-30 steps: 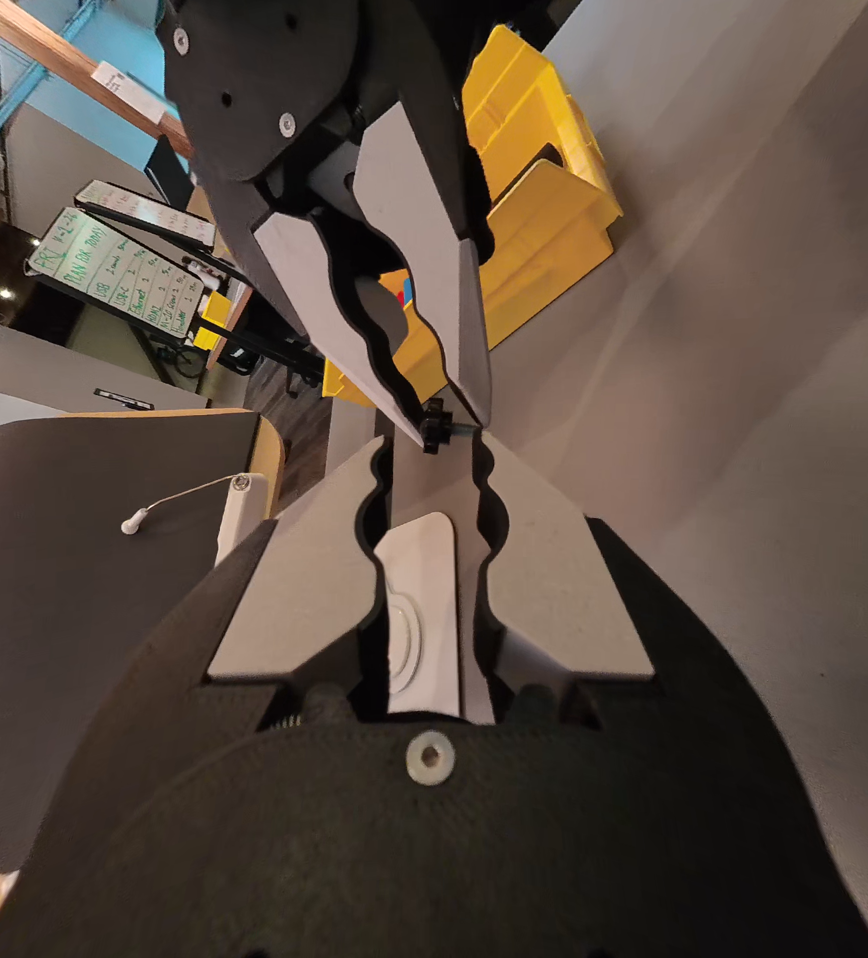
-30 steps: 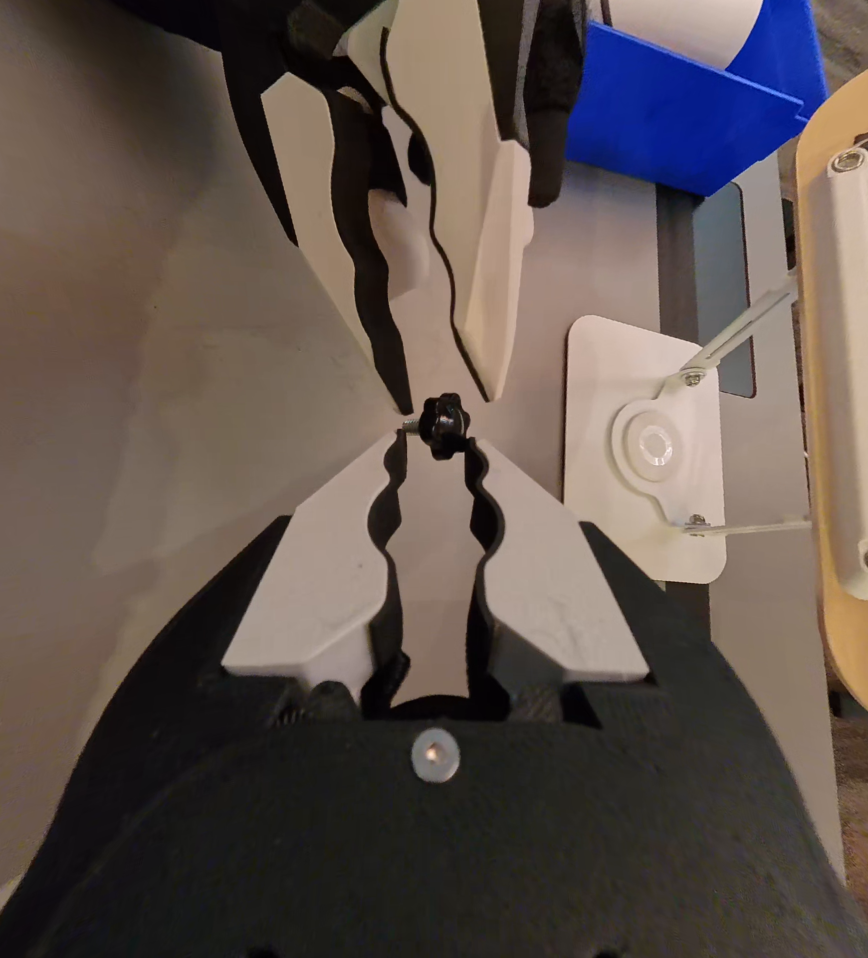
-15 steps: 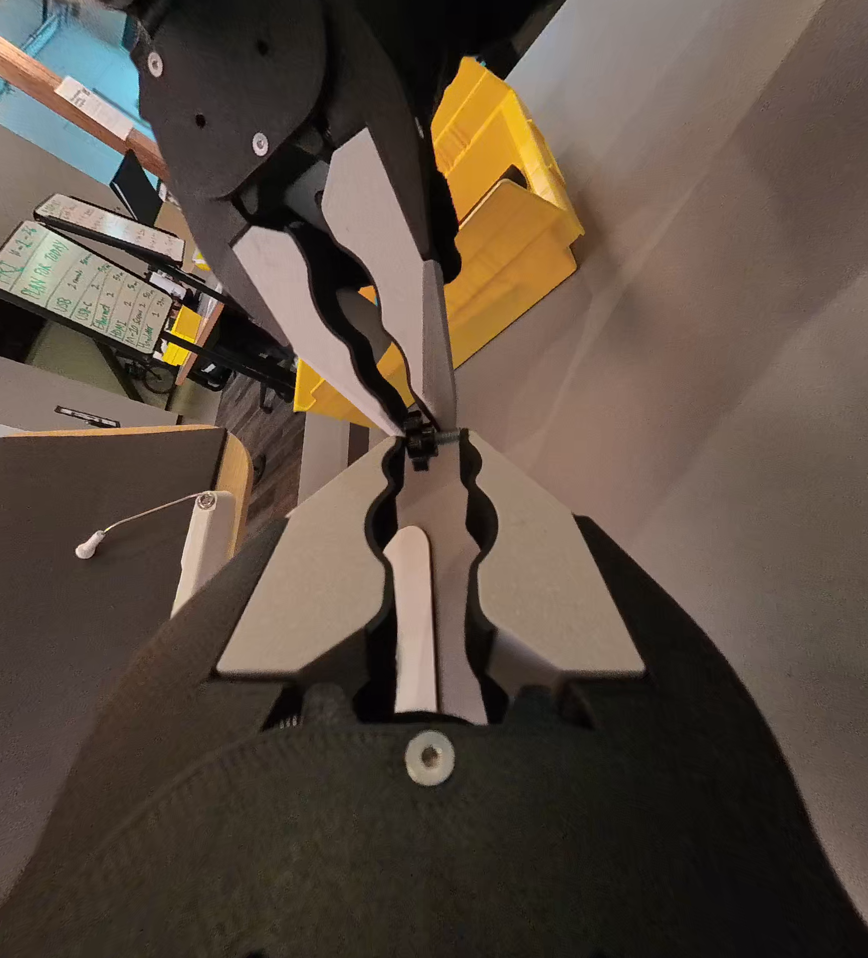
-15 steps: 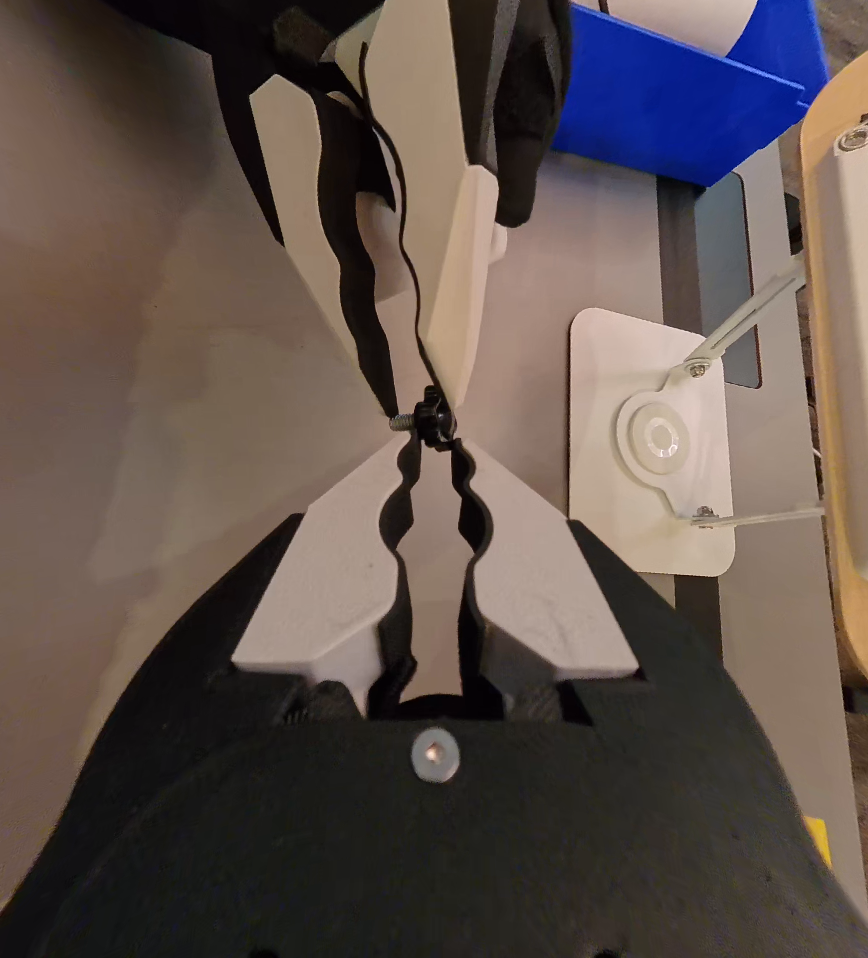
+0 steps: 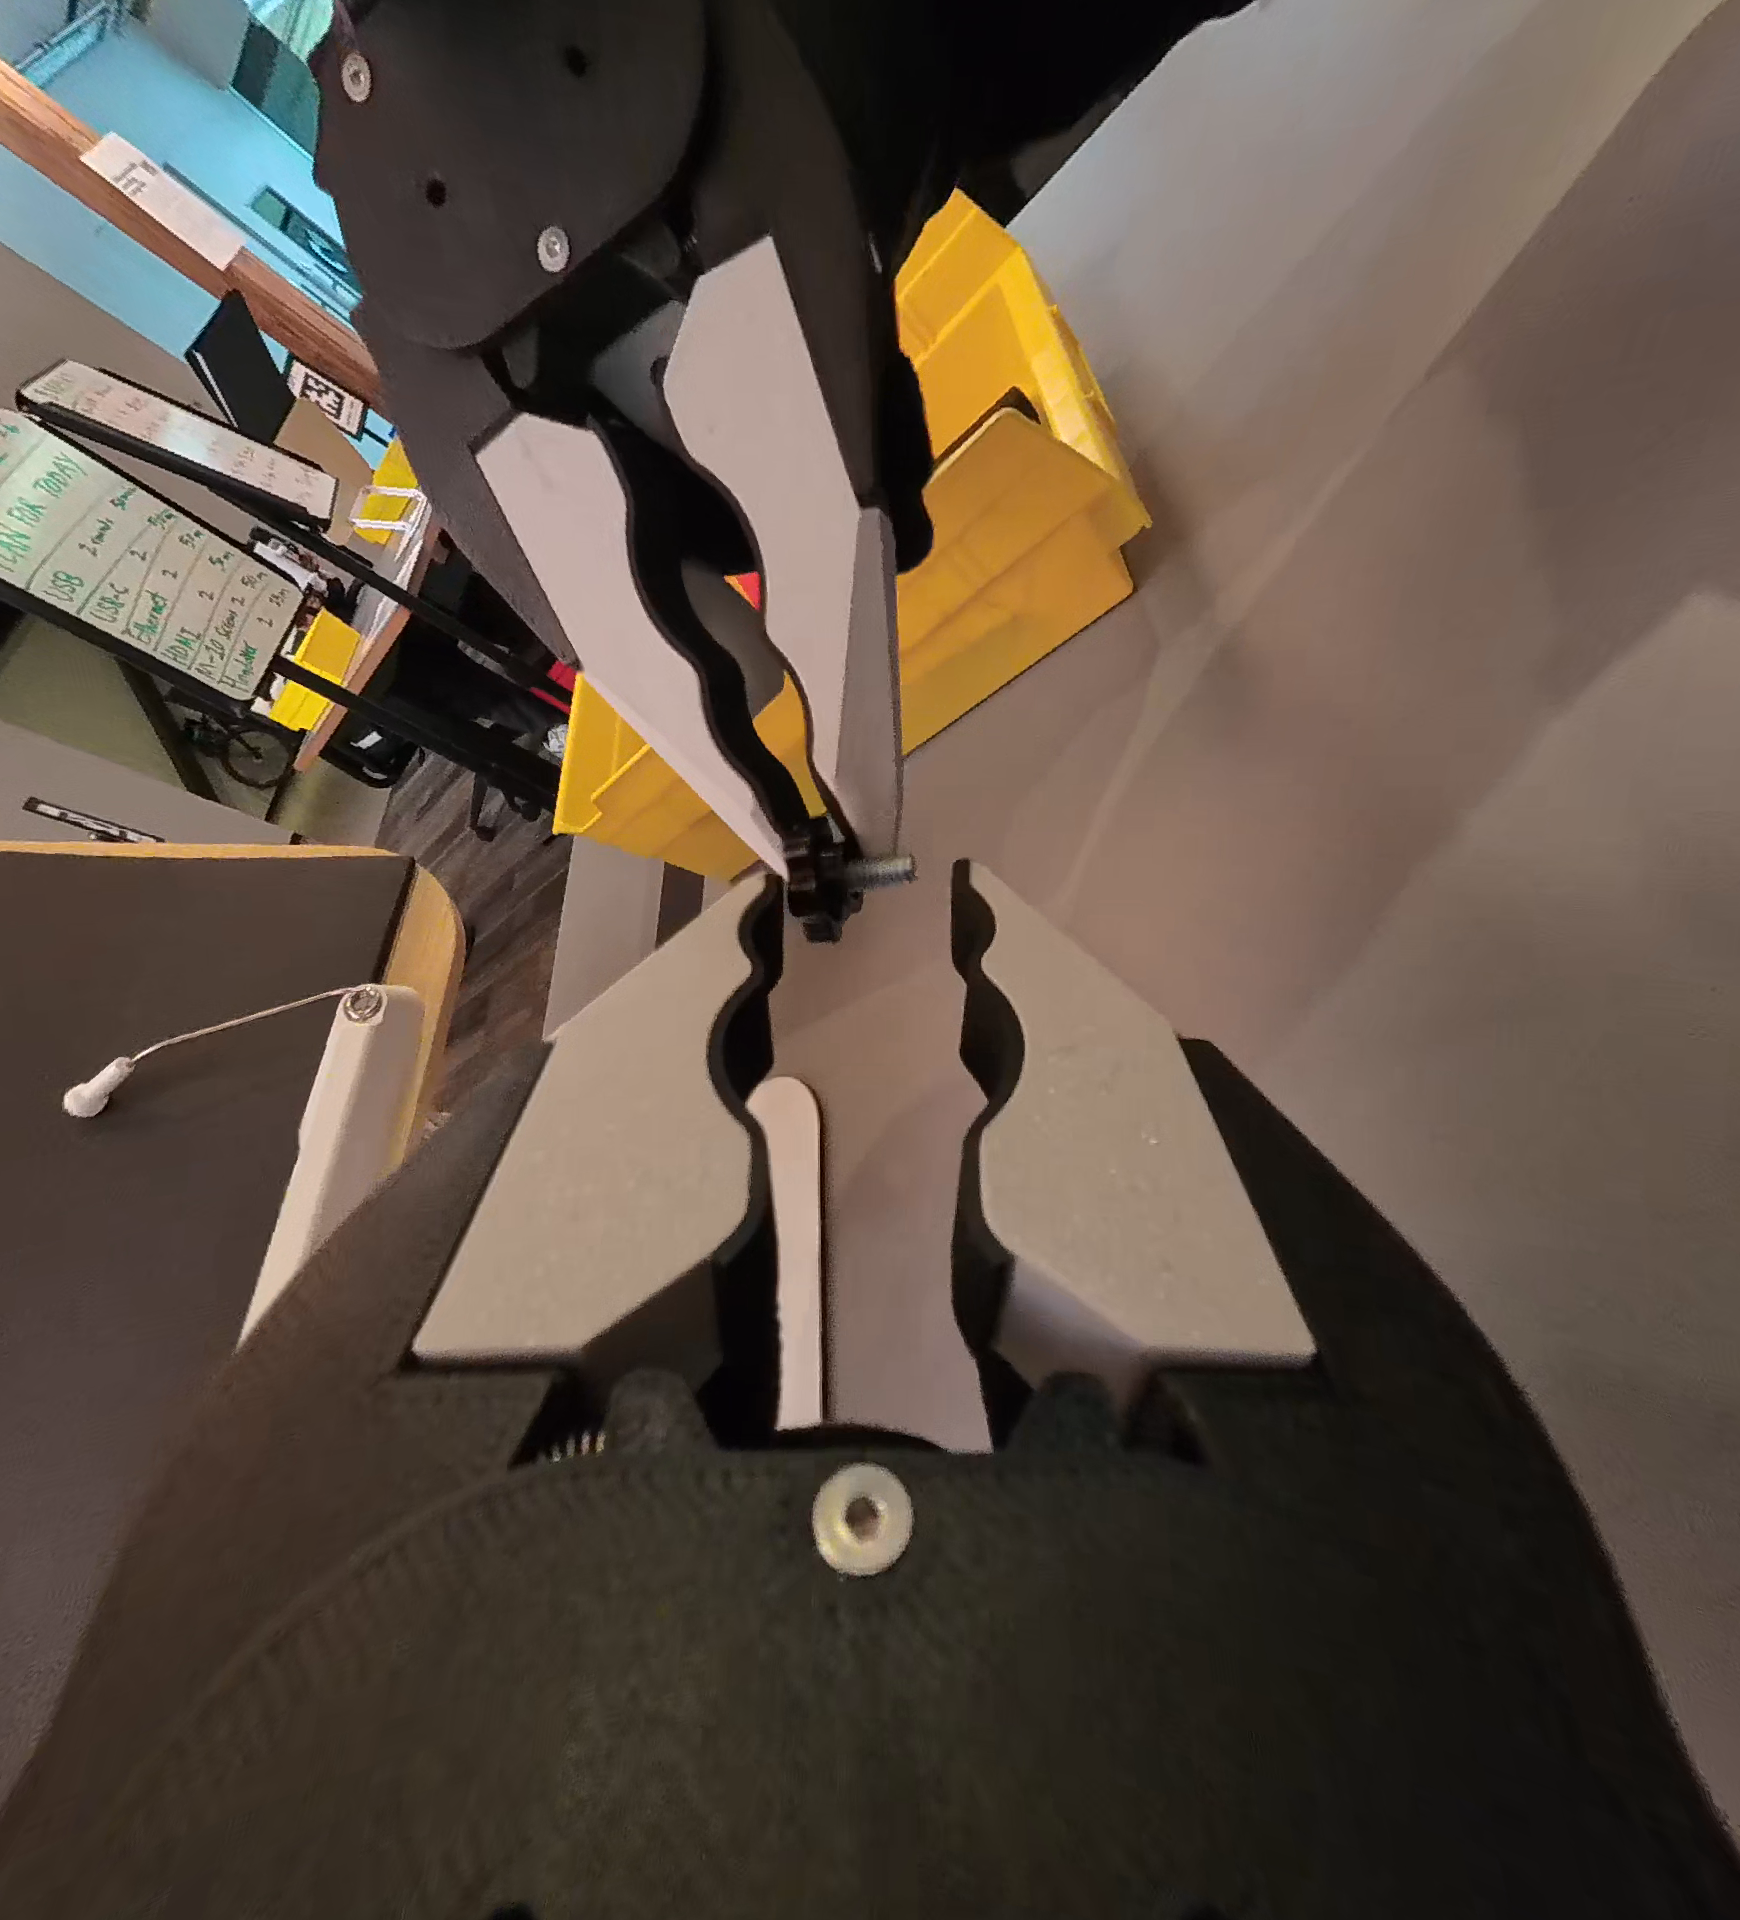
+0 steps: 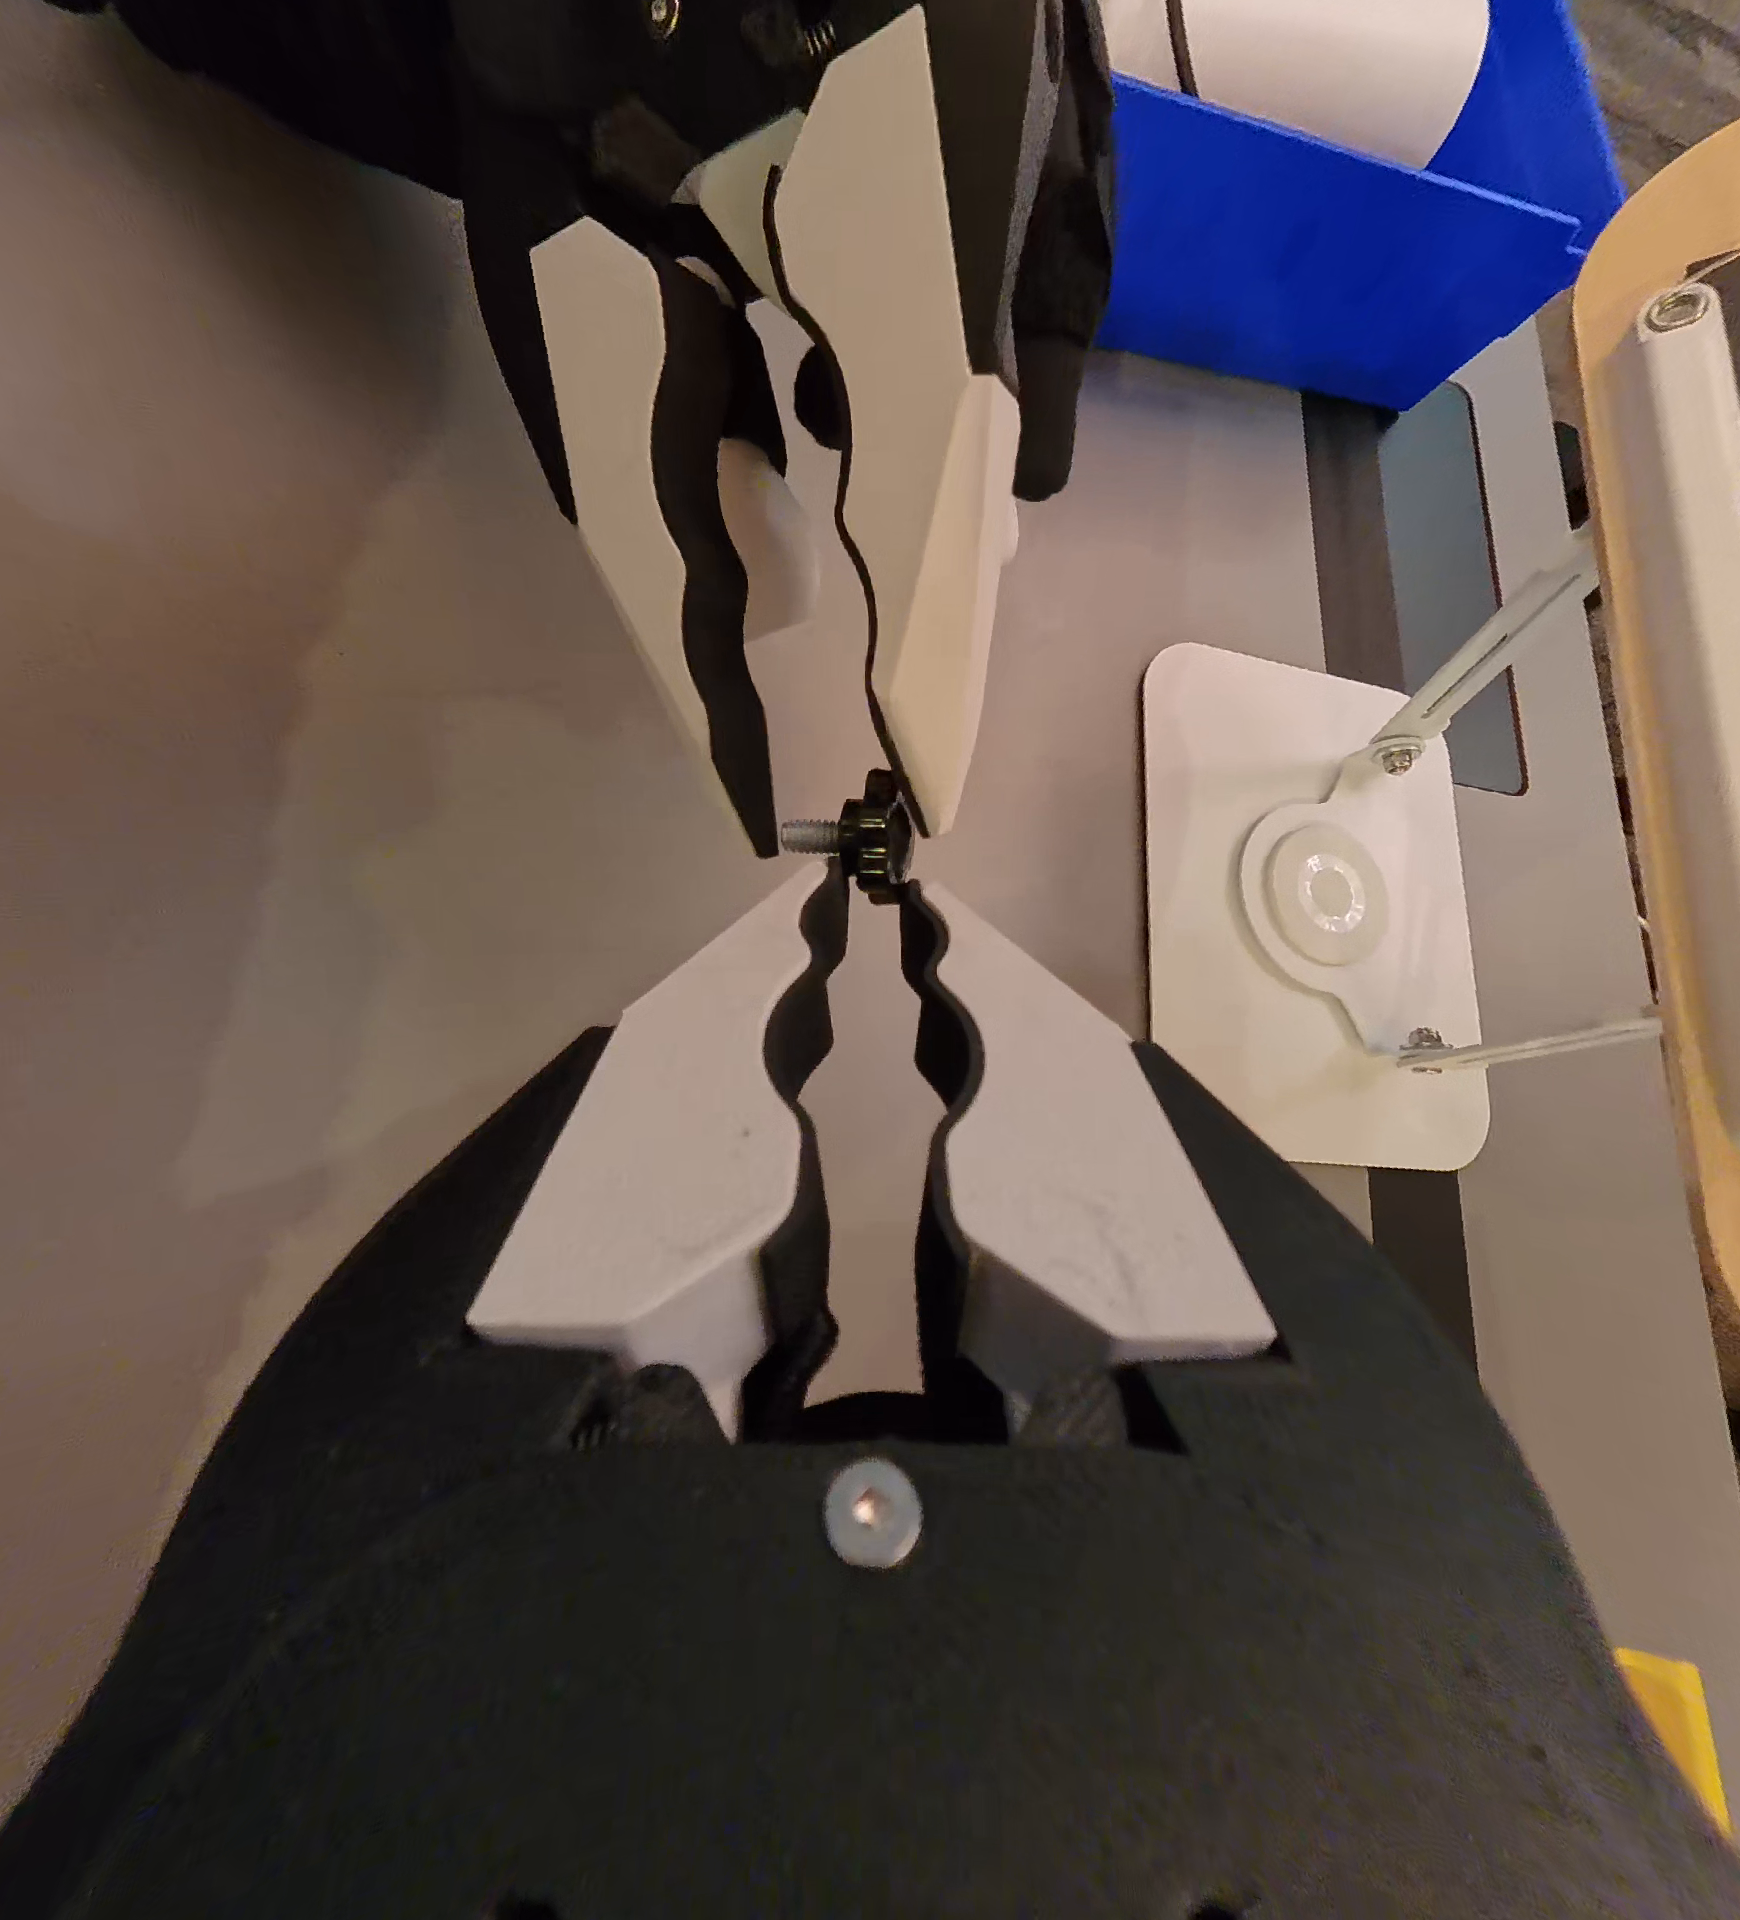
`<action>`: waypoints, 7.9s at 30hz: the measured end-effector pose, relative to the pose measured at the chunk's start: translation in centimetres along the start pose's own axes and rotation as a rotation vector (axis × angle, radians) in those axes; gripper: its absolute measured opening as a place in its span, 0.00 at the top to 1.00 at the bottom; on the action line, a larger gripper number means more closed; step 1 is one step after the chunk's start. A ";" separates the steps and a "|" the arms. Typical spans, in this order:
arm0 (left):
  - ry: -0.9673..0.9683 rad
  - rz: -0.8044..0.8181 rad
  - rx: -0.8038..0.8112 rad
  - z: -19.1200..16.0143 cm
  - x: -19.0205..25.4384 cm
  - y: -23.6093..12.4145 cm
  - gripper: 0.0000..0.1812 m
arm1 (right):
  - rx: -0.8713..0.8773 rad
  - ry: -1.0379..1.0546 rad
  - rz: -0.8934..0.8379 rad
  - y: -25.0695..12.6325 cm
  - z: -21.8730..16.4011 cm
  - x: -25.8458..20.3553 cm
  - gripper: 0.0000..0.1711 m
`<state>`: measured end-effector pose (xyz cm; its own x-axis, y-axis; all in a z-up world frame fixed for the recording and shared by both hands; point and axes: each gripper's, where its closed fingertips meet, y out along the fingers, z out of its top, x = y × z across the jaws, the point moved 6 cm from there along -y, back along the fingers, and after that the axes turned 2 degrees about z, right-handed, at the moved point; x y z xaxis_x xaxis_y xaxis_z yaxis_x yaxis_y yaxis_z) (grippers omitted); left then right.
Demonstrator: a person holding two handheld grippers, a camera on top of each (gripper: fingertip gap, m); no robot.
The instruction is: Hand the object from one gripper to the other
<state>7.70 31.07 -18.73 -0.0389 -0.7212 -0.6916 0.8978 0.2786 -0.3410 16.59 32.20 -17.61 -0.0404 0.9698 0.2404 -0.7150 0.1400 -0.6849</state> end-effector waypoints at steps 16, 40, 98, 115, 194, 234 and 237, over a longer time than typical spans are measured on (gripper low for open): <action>-0.046 -0.014 0.014 0.0 -0.3 -0.3 0.88 | -0.041 -0.038 -0.037 0.1 -0.1 0.1 0.96; -0.050 0.020 0.020 -0.2 -0.8 -0.4 0.88 | -0.031 -0.022 -0.102 0.0 -0.2 0.7 0.87; -1.410 -0.883 0.561 -1.7 -0.5 -4.0 0.89 | -0.303 -1.443 -0.693 1.0 5.6 -7.1 0.80; -1.439 -1.002 0.574 -0.9 1.4 -5.1 0.88 | -0.276 -1.505 -0.617 1.5 6.5 -8.7 0.88; -1.542 -0.415 0.745 -1.6 -0.5 -2.9 0.90 | 0.444 -0.027 -0.604 -1.8 4.2 -4.6 0.95; -1.481 -0.420 0.614 -0.4 0.0 -1.4 0.77 | 0.157 -0.319 -0.773 -0.2 3.5 -4.9 0.98; -1.491 -0.428 0.659 -0.4 -0.3 -1.5 0.84 | 0.154 -0.340 -0.774 0.0 3.7 -5.2 0.98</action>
<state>6.19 31.09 -18.30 -0.2378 -0.7055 0.6676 0.9657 -0.0981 0.2402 14.28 26.39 -16.30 0.3085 0.4967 0.8112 -0.7135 0.6849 -0.1480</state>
